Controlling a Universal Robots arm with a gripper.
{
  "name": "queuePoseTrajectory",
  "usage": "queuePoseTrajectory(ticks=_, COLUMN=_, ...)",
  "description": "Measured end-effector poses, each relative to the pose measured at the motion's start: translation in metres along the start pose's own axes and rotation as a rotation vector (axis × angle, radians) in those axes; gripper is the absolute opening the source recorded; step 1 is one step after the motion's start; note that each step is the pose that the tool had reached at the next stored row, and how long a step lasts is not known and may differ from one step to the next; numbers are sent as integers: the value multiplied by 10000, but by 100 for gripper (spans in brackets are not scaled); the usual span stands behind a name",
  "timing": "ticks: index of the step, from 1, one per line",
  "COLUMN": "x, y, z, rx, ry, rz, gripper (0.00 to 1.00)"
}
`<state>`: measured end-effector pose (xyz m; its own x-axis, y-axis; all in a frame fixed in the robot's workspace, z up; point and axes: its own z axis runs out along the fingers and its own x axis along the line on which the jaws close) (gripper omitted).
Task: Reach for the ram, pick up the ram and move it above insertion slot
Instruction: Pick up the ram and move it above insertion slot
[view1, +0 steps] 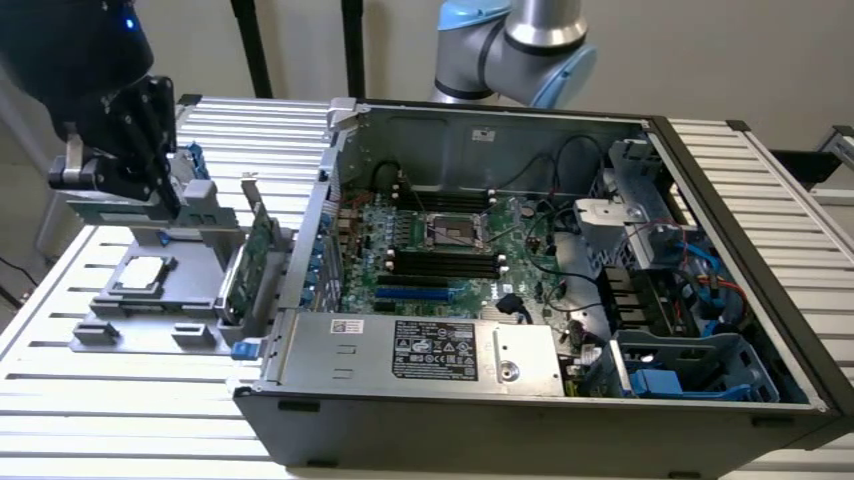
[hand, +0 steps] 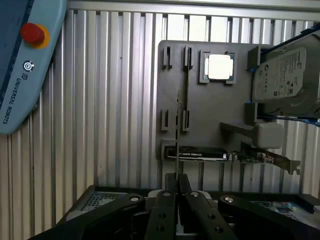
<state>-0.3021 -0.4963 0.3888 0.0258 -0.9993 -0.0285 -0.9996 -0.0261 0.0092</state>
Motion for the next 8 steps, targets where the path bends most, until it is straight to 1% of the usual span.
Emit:
queuePoseTrajectory(ticks=5, x=-3, y=-201, z=-230, rx=-2, ry=1, rz=1, gripper=13)
queuePoseTrajectory(ticks=6, x=-5, y=-245, z=-265, rx=-1, ry=0, rz=0, gripper=13)
queuePoseTrajectory(ticks=8, x=-10, y=-337, z=-307, rx=-2, ry=0, rz=0, gripper=13)
